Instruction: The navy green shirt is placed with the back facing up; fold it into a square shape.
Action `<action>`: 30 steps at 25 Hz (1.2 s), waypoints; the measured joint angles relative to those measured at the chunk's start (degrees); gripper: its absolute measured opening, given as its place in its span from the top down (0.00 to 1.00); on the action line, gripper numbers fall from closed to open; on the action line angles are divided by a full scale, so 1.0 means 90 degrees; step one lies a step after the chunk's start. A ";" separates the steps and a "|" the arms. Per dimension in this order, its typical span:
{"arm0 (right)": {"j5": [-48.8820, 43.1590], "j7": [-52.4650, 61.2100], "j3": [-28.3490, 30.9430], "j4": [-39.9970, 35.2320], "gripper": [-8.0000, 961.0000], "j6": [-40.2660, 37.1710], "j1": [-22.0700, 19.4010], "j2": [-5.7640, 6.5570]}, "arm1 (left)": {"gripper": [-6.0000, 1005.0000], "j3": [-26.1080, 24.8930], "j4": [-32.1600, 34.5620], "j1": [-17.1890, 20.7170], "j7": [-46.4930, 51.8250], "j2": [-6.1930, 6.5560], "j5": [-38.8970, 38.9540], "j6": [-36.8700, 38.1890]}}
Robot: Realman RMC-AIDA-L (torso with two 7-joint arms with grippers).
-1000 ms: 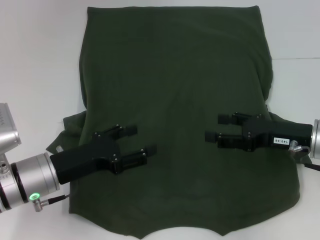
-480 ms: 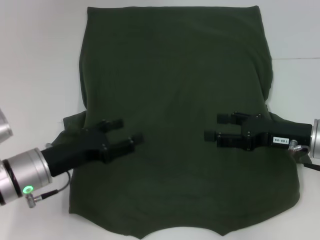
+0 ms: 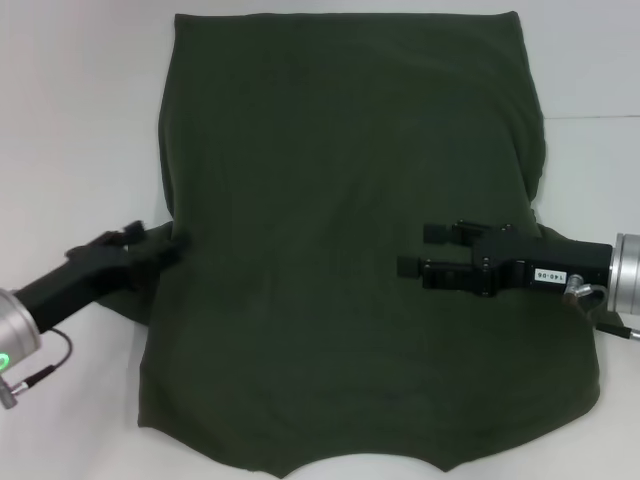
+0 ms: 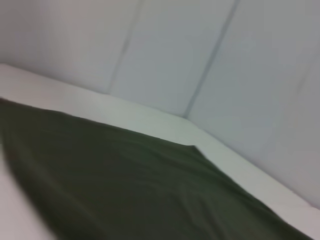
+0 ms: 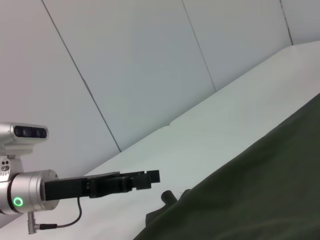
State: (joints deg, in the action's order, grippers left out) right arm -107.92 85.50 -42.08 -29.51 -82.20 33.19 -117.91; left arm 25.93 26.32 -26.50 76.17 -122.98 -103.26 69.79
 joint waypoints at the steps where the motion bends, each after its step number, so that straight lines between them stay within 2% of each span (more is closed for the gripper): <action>1: 0.0000 0.0000 0.0000 0.0000 0.07 0.0003 0.0005 -0.0002 | 0.18 -0.0075 0.0001 0.0004 0.0064 0.0006 0.0000 -0.0109; 4: 0.0014 0.0001 0.0026 -0.0002 0.07 0.0004 0.0012 -0.0006 | 0.18 -0.0244 0.0004 0.0008 0.0165 -0.0003 -0.0001 -0.0508; 10: 0.0051 0.0002 0.0046 -0.0002 0.07 0.0004 0.0014 -0.0014 | 0.18 -0.0228 -0.0038 -0.0005 0.0131 -0.0029 -0.0043 -0.1067; 21: 0.0058 0.0002 0.0056 -0.0002 0.07 0.0019 0.0014 -0.0010 | 0.19 -0.0056 -0.0134 -0.0069 0.0015 -0.0096 -0.0050 -0.1583; 30: 0.0059 0.0002 0.0057 -0.0002 0.07 0.0023 0.0011 -0.0003 | 0.20 0.0004 -0.0157 -0.0108 0.0013 -0.0105 -0.0050 -0.1594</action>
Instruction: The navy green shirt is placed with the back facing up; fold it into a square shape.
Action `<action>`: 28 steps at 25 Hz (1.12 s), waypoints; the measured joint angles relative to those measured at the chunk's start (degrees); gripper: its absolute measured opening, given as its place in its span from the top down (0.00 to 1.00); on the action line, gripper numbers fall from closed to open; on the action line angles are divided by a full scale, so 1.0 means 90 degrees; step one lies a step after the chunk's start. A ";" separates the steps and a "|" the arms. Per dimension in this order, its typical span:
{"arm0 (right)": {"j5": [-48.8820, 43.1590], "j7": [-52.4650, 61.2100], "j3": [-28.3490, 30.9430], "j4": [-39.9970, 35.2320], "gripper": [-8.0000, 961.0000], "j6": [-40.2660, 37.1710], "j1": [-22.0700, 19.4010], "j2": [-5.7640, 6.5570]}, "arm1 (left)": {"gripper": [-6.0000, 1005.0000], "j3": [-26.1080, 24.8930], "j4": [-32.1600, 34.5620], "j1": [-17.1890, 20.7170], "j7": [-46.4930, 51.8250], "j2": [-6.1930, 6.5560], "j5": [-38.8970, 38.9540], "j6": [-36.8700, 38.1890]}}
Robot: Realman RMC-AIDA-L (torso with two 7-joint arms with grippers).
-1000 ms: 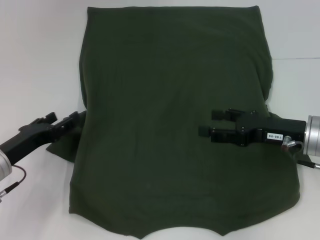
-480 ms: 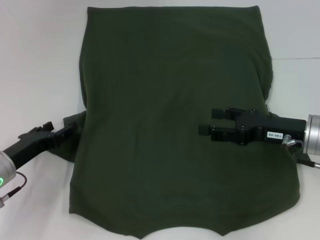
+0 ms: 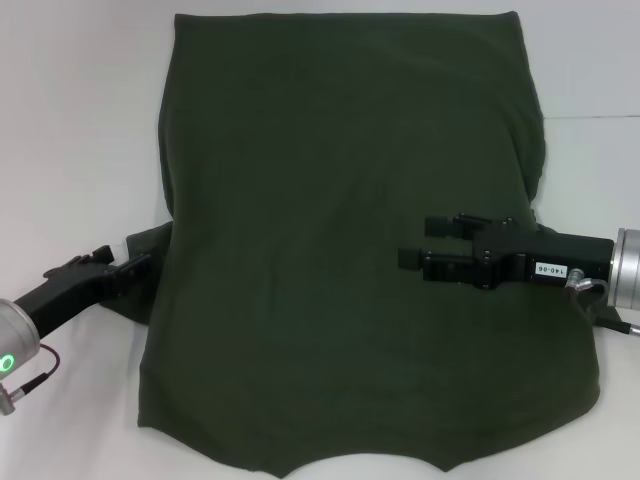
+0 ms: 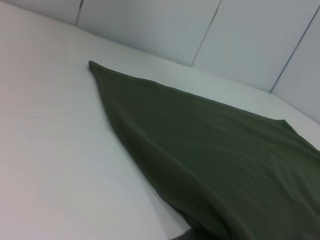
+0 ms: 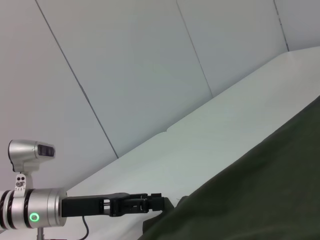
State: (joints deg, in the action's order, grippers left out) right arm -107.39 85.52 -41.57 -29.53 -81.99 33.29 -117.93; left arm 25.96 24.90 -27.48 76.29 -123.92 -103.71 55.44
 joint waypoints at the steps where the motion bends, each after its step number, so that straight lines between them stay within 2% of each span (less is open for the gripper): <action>1: 0.0000 0.0000 0.0000 0.0000 0.07 0.0000 -0.0003 0.0000 | 0.20 0.0037 -0.0003 -0.0003 0.0000 0.0000 0.0000 -0.0001; 11: 0.0000 0.0000 0.0005 0.0001 0.07 -0.0001 -0.0017 0.0005 | 0.20 0.0133 0.0037 -0.0022 0.0019 0.0000 0.0020 0.0005; 28: 0.0019 0.0000 0.0009 0.0001 0.07 0.0010 -0.0017 0.0010 | 0.86 0.0377 0.0045 -0.0033 0.0054 0.0000 -0.0010 -0.0096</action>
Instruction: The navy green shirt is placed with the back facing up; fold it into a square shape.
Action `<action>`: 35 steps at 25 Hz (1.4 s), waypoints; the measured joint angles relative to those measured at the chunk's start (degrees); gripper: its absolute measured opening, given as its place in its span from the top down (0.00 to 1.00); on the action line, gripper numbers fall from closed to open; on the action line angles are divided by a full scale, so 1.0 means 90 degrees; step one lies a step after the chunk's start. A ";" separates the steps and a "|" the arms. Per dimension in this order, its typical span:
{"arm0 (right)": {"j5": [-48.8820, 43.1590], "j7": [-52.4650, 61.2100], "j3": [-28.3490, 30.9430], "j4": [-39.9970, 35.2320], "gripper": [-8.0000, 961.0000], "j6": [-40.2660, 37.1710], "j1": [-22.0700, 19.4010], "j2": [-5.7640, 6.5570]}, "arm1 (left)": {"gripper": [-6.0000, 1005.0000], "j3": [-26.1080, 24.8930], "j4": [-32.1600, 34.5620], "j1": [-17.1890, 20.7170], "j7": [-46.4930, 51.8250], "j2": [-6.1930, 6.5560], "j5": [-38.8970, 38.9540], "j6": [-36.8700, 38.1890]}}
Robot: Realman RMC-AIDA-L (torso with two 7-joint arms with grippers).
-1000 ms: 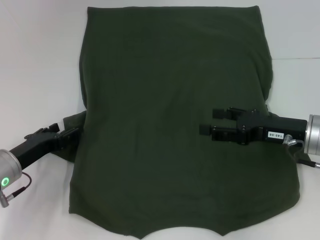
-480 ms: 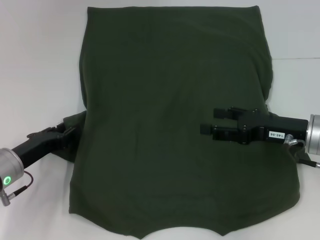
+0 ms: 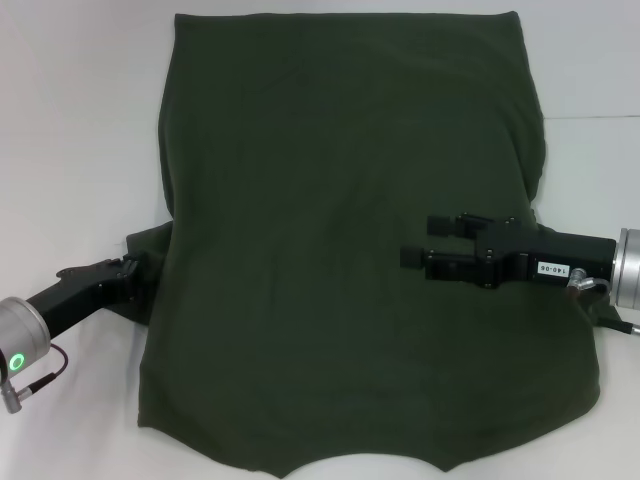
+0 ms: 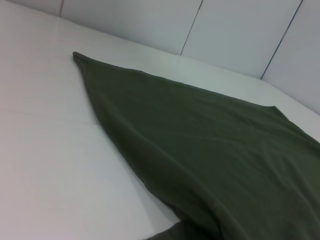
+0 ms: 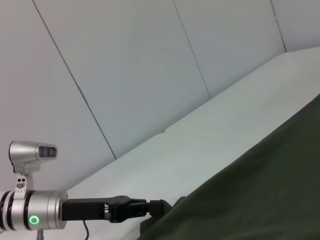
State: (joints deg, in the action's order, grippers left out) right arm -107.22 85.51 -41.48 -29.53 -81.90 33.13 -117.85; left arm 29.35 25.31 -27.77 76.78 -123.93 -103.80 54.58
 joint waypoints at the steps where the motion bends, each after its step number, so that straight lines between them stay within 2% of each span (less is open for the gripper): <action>1: 0.0000 0.0000 0.0000 0.0000 0.07 0.0000 -0.0001 0.0000 | 0.87 0.0000 0.0003 0.0000 0.0001 0.0000 0.0000 -0.0001; 8: 0.0009 0.0000 0.0050 0.0000 0.07 -0.0006 -0.0001 -0.0009 | 1.00 0.0000 0.0097 0.0014 0.0017 0.0020 -0.0001 -0.0002; 23: 0.0026 0.0000 0.0157 0.0044 0.07 -0.0001 0.0023 -0.0032 | 1.00 -0.0008 0.0398 0.0025 0.0180 0.0242 0.0000 -0.0312; 35: 0.0078 0.0015 0.0162 0.0017 0.07 -0.0001 0.0020 -0.0030 | 1.00 -0.0010 0.0659 -0.0071 0.0143 0.0307 0.0000 -0.0559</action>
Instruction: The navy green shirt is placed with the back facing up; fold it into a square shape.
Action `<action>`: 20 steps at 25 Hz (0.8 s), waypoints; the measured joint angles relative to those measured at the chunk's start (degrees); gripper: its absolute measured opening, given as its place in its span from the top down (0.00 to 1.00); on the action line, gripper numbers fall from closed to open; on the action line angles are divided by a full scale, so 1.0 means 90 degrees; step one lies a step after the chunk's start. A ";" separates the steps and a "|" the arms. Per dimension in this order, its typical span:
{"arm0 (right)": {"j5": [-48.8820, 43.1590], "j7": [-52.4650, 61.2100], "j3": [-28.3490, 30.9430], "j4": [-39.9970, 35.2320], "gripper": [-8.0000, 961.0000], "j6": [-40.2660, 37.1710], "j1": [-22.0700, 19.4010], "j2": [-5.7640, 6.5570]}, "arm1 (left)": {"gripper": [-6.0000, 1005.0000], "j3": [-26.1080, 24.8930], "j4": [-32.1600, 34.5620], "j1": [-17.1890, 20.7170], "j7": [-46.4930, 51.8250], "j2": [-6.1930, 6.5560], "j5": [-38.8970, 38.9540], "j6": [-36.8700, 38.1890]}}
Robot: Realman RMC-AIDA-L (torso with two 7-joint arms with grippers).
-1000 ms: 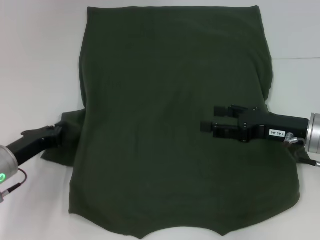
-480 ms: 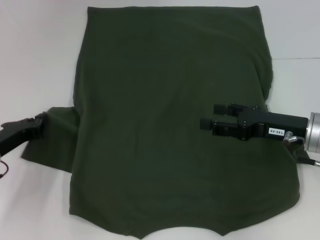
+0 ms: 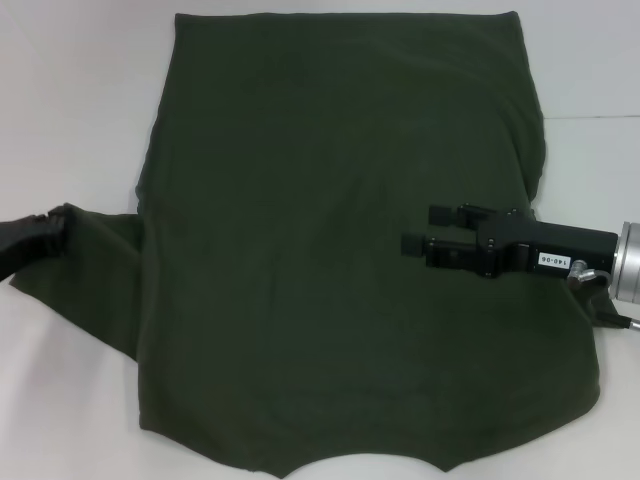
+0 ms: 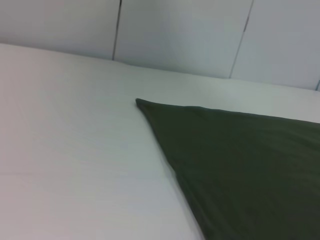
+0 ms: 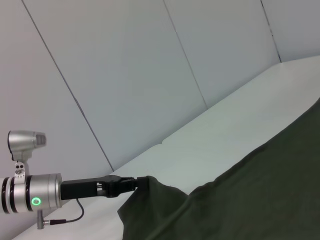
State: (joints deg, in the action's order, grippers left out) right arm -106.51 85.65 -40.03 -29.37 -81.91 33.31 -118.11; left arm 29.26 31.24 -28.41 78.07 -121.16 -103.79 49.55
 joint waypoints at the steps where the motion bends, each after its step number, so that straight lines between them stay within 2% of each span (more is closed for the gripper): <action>1: 0.0000 0.0000 0.0000 0.0000 0.07 0.0000 0.0000 0.0000 | 1.00 0.0006 0.0028 -0.0013 -0.0005 0.0001 0.0000 -0.0046; 20: 0.0079 0.0049 0.0005 -0.0018 0.07 -0.0001 0.0010 -0.0010 | 1.00 0.0047 0.0368 -0.0230 -0.0274 -0.0035 0.0000 -0.0553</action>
State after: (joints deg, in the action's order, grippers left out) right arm -105.80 86.09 -39.99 -29.53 -81.91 33.40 -118.21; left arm 29.69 34.55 -30.48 75.60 -121.47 -103.79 44.57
